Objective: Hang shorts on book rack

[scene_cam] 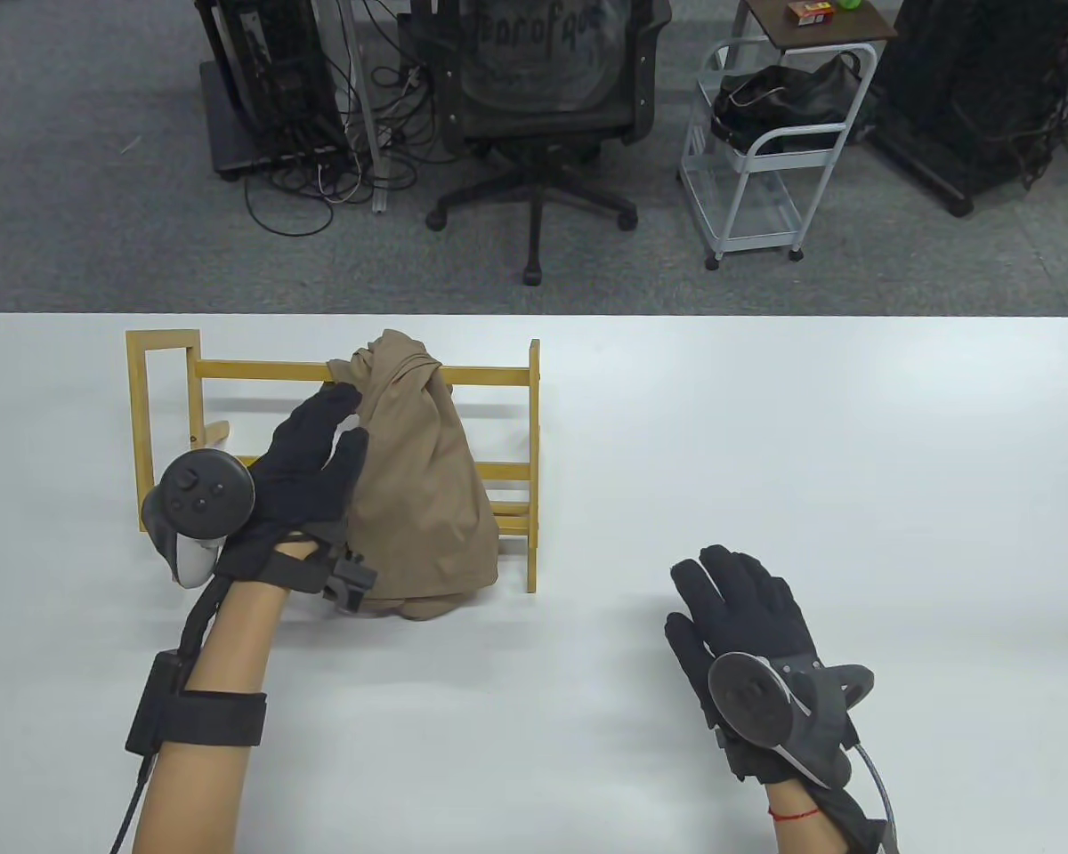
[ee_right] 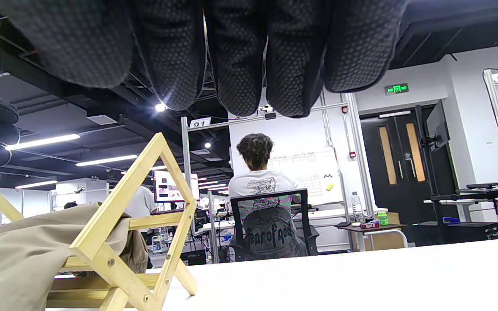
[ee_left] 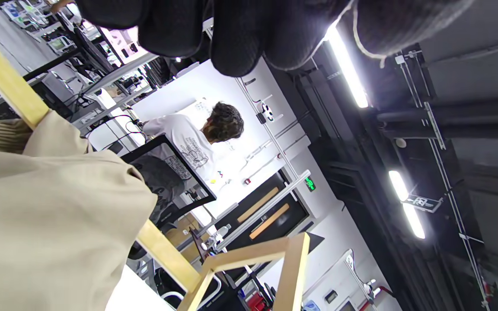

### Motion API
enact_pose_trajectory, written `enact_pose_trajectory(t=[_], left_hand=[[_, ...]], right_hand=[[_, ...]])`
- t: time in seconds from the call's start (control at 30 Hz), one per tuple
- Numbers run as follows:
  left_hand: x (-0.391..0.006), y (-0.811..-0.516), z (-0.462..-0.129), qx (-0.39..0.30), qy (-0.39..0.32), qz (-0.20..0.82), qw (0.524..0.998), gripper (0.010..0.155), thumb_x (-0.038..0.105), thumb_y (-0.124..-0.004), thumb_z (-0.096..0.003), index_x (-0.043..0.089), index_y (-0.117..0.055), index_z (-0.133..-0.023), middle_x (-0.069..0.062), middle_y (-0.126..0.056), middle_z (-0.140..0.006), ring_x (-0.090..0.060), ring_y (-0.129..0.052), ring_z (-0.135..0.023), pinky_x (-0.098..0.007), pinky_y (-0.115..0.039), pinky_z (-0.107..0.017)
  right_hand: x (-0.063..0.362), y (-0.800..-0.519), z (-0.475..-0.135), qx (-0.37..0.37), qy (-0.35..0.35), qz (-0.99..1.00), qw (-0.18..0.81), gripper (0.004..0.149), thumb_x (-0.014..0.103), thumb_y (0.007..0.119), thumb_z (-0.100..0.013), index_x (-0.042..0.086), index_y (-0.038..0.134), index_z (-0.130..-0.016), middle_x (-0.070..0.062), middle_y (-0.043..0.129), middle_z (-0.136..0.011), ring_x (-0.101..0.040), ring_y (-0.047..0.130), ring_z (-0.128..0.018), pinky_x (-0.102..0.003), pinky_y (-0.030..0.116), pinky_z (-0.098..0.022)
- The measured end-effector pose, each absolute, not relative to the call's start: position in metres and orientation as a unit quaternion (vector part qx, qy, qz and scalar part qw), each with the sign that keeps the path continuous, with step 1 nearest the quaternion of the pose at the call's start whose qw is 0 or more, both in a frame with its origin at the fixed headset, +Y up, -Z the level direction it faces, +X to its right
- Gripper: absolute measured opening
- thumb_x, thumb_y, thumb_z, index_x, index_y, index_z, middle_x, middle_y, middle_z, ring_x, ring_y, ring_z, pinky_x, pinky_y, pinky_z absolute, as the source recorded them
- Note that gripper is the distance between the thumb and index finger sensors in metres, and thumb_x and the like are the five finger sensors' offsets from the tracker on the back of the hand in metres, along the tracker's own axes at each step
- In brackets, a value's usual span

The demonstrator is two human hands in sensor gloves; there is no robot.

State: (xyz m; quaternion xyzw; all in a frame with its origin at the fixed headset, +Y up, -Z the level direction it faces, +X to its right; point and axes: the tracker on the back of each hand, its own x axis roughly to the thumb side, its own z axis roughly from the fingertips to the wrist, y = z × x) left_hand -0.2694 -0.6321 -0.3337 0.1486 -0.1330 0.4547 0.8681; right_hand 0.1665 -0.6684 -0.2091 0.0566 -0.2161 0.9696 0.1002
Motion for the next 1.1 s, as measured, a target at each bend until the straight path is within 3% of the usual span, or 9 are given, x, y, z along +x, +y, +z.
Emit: enact_pose_trajectory(t=[1.1], left_hand=[[-0.232,-0.666,-0.221,0.151,-0.266,0.272,0.913,0.059,0.052,-0.069,-0.0523,0.022,-0.070,-0.103,-0.010,-0.074,-0.107,-0.050,-0.070,-0.096,-0.064,-0.060,-0.064]], right_hand=[[0.140,-0.674,-0.203,0.115,-0.193,0.970,0.089,0.051,0.057,0.069,-0.045,0.040,0.074,-0.092,0.003,0.074,-0.107,-0.029,0.078,-0.098,-0.047,0.068,-0.073]])
